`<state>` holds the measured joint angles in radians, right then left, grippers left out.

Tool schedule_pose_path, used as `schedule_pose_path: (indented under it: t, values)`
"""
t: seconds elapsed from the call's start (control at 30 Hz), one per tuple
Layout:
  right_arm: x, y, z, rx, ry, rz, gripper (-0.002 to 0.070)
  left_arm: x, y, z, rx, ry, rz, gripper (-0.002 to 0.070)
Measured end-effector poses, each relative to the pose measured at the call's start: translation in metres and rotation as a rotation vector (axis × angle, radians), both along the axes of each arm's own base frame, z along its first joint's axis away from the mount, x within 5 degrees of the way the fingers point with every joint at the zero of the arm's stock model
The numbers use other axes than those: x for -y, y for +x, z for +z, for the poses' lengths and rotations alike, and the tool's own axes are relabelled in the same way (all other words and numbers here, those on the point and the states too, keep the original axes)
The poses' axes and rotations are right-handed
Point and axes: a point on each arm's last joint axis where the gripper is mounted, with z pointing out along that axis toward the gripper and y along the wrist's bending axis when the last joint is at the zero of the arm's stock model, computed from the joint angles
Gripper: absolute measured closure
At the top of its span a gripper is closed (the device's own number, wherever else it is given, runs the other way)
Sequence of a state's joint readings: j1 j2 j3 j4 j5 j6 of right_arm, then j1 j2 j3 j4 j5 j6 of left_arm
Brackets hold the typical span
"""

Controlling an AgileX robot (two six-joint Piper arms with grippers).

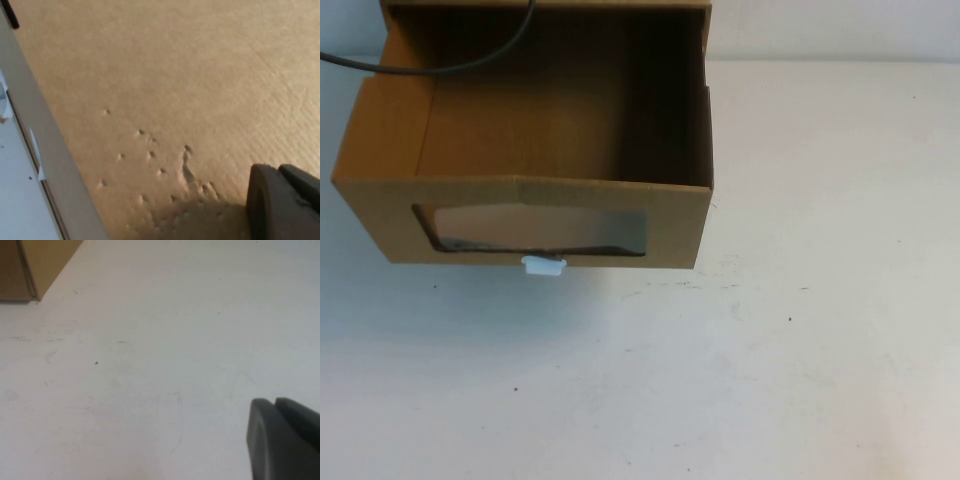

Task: Close the shoe box
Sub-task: Press the shoe box with left arm, then close the shoe box with your right arm

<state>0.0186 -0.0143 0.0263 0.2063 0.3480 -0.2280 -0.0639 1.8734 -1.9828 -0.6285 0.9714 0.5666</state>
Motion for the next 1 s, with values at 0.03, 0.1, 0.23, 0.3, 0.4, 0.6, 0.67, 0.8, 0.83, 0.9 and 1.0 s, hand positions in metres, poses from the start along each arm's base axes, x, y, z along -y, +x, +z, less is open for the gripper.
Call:
schedule_pose_path:
  t: [0.03,0.1,0.23,0.3,0.4,0.6,0.67,0.8,0.83,0.9,1.0]
  values:
    - [0.0,0.0,0.001,0.009,0.019,-0.001,0.0688,0.0,0.001,0.0,0.0,0.0,0.0,0.0677]
    - [-0.002,0.001,0.004,0.035,0.085,-0.003,0.0688,0.0,0.002,-0.001,-0.003,-0.004,-0.001,0.0677]
    - [-0.004,0.002,0.014,0.121,0.351,-0.025,0.0688,0.001,0.002,-0.002,-0.003,-0.011,-0.001,0.0677]
    - [-0.003,0.003,0.02,0.165,0.531,-0.049,0.0688,0.001,0.002,-0.001,-0.004,-0.015,-0.002,0.0677]
    - [0.001,0.003,0.026,0.224,0.632,-0.084,0.0688,0.001,0.002,-0.002,-0.004,-0.017,-0.002,0.0677]
    - [-0.007,0.002,0.029,0.167,0.706,-0.025,0.0687,0.001,0.002,-0.002,-0.006,-0.021,-0.004,0.0677]
    - [-0.016,-0.002,0.042,0.1,0.699,0.066,0.0687,0.001,0.002,-0.002,-0.006,-0.021,-0.004,0.0677]
    - [-0.035,0.001,0.072,-0.175,0.615,0.229,0.0687,0.001,0.002,-0.002,-0.007,-0.021,-0.005,0.0677]
    - [-0.038,0.004,0.08,-0.265,0.579,0.263,0.0687,0.002,0.002,-0.002,-0.009,-0.02,-0.007,0.0677]
    - [-0.044,0.011,0.091,-0.443,0.505,0.323,0.0687,0.002,0.002,-0.002,-0.009,-0.022,-0.007,0.0677]
    - [-0.044,0.029,0.106,-0.658,0.395,0.358,0.0687,0.002,0.002,-0.002,-0.012,-0.022,-0.009,0.0677]
